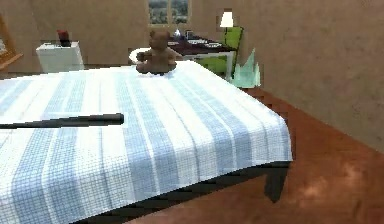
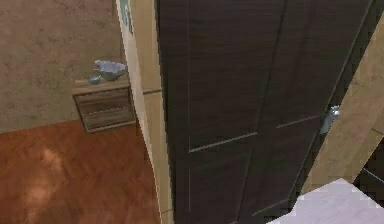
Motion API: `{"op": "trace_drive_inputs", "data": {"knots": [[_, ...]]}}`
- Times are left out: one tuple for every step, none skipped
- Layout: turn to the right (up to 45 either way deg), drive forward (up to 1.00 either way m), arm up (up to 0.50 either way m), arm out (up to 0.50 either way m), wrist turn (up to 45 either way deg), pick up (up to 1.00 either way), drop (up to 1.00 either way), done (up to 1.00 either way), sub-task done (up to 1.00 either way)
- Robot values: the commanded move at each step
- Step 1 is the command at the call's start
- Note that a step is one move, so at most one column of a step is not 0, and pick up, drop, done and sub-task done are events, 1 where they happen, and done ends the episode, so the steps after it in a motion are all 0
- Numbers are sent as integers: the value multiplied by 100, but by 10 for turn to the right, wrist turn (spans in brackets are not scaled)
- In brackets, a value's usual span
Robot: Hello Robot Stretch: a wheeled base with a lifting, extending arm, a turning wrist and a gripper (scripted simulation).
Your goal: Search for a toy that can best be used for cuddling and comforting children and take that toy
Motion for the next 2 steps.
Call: {"op": "trace_drive_inputs", "data": {"knots": [[150, 0, 0, 0, 0, 0, 0, 0, 0], [0, 10, 0, 0, 0, 0, 0, 0, 0]]}}
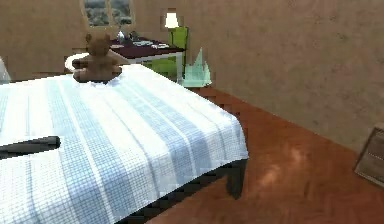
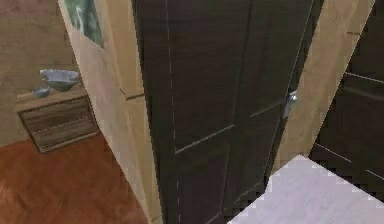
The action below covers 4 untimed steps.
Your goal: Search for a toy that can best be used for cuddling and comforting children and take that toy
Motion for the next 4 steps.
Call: {"op": "trace_drive_inputs", "data": {"knots": [[450, 0, 0, 0, 0, 0, 0, 0, 0], [60, 0, 0, 0, 0, 0, 0, 0, 0], [0, 30, 0, 0, 0, 0, 0, 0, 0], [-150, 0, 0, 0, 0, 0, 0, 0, 0]]}}
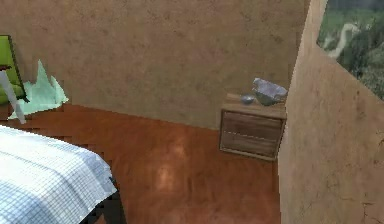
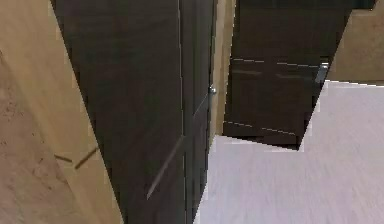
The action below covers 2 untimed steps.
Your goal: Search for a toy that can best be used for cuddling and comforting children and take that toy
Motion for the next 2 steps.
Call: {"op": "trace_drive_inputs", "data": {"knots": [[0, 100, 0, 0, 0, 0, 0, 0, 0], [-270, 0, 0, 0, 0, 0, 0, 0, 0]]}}
